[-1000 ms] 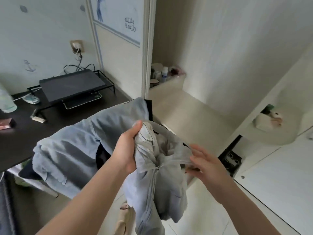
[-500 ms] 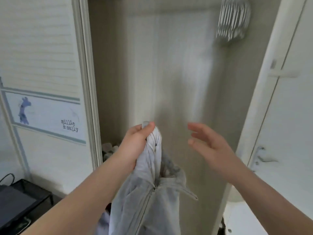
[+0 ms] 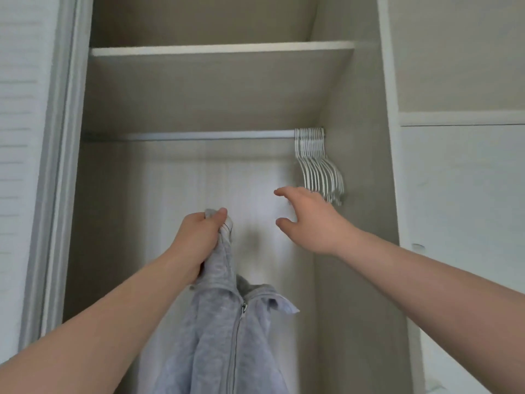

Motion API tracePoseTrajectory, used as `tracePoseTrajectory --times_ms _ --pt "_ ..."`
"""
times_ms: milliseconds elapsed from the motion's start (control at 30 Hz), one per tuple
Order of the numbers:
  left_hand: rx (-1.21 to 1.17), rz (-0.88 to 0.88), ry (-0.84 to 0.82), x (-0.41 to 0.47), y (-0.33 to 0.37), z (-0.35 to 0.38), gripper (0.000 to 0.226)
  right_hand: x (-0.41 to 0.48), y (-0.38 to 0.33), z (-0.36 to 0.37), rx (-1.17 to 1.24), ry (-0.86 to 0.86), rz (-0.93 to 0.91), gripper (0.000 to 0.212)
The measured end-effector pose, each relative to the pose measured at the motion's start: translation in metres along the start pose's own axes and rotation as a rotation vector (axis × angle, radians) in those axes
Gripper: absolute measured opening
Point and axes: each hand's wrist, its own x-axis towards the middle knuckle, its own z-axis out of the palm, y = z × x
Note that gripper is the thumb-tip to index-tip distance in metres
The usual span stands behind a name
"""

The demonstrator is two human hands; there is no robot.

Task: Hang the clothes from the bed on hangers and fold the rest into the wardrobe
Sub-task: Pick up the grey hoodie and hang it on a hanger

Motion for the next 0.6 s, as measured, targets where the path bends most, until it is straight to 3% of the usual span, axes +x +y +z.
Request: tracePoseTrajectory --times_ms 267,600 --pt "0.012 0.075 0.111 0.075 0.014 0.028 0.026 0.105 0.04 -0.007 -0.457 0.055 0.184 0.049" --pt "0.031 0.143 0.157 0.128 0.013 0.052 0.027 0.193 0.081 0.021 -0.881 0.216 0.285 0.042"
